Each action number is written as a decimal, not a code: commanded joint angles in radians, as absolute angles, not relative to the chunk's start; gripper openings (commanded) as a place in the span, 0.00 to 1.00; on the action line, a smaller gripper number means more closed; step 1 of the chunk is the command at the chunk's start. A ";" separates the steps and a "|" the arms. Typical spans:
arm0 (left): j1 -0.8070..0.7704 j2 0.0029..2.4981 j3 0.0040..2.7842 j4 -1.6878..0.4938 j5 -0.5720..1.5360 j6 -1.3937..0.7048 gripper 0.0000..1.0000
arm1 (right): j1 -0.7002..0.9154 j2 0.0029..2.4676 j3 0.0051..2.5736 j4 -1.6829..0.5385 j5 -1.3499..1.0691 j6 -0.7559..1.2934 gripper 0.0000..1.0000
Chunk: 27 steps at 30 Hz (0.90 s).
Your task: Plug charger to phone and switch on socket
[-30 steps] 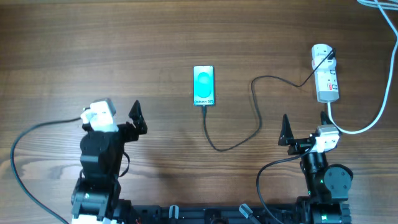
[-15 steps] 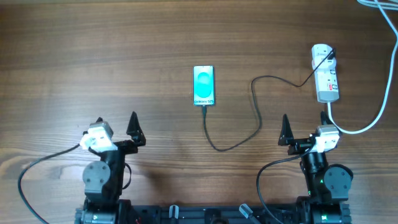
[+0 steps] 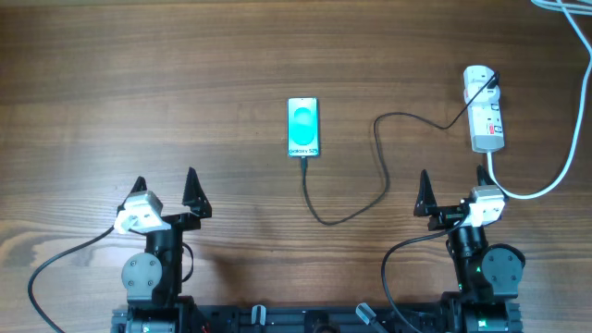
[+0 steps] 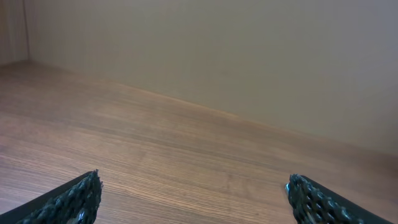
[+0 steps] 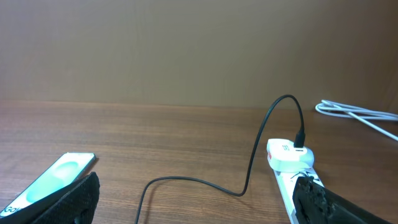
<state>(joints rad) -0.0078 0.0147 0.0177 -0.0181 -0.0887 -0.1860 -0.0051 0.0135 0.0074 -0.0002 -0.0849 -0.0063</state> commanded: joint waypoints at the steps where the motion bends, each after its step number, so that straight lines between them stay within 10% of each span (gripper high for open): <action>1: 0.005 0.002 0.007 -0.023 -0.076 -0.077 1.00 | 0.000 0.004 0.006 0.001 -0.075 -0.023 1.00; 27: 0.022 0.002 0.006 -0.072 -0.049 0.023 1.00 | 0.000 0.004 0.006 0.001 -0.076 -0.023 1.00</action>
